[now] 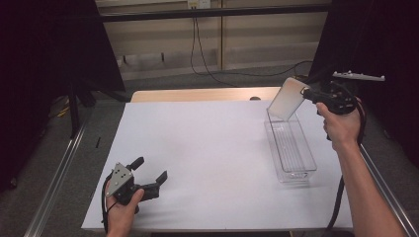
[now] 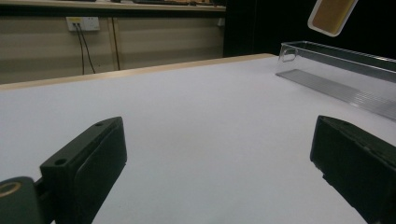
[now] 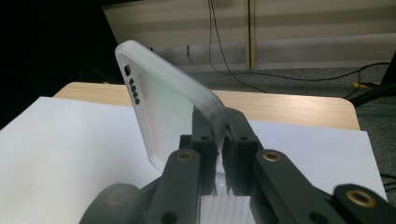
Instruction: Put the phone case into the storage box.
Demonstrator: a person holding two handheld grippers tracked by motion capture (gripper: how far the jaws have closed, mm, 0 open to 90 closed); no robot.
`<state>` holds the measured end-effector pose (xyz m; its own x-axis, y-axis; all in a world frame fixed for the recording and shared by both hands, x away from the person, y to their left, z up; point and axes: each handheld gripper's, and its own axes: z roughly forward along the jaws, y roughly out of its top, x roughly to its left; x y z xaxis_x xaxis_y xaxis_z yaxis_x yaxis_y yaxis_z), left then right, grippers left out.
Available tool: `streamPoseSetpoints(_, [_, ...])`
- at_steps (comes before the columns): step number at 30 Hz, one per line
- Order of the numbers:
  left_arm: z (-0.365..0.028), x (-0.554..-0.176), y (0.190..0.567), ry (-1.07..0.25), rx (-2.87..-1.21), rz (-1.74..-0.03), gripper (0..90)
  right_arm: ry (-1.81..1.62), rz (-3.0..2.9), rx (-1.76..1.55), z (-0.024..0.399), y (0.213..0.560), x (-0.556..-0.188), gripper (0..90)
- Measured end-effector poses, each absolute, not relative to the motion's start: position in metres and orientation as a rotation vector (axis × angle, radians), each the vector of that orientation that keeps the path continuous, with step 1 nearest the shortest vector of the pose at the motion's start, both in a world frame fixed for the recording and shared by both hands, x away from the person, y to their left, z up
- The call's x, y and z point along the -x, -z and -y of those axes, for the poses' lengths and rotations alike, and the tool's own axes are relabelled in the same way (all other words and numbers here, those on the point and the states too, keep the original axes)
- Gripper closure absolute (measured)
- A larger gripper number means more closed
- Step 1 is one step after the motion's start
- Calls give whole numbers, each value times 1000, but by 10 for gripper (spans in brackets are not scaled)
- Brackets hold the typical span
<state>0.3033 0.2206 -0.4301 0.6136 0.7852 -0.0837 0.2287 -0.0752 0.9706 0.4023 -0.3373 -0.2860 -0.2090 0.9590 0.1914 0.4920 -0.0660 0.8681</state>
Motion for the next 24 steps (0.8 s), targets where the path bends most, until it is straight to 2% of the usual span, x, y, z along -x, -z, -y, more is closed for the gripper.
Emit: streamPoseSetpoints(24, [-220,-305,431,-574,-1636,-856,37,-1103,-1764,-1464,343,303,-424,843])
